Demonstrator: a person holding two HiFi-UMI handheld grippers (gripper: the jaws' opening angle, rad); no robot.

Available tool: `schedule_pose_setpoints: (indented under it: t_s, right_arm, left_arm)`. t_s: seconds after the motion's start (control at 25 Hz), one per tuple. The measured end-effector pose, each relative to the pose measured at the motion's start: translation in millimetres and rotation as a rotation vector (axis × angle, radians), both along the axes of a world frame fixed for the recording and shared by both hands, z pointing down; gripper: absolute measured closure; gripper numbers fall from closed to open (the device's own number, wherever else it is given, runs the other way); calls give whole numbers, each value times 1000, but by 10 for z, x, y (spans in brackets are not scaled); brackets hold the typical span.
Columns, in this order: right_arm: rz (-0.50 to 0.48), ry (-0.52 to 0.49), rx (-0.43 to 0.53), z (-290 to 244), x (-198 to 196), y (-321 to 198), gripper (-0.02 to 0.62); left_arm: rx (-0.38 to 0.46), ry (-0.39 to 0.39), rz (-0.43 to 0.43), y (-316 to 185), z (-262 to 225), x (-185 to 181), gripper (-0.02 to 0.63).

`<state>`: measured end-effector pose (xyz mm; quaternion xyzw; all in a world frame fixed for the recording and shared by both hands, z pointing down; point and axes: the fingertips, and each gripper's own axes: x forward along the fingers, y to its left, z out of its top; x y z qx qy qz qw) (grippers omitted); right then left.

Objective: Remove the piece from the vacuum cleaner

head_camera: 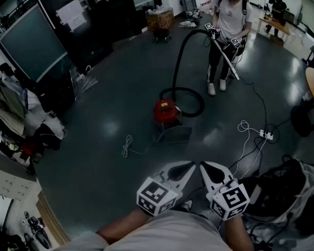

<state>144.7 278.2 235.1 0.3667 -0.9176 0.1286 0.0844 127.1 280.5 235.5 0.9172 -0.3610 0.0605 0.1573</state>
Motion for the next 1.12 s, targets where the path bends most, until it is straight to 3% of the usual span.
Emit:
schedule_pose_setpoints:
  t_s: [0.36,0.6,1.12]
  right_arm:
    - [-7,5,0,-32,-146,-85,580]
    - [-31,-51,-25,-8,-332,-199,578]
    - [18,-57,-17,70,-1086,-932,580]
  left_arm:
    - [2,5,1,-102,-27,-145,600]
    - [-5,2,-20,-260,49,-383,600]
    - [-4,7,-56,-1003,232,-1455,600]
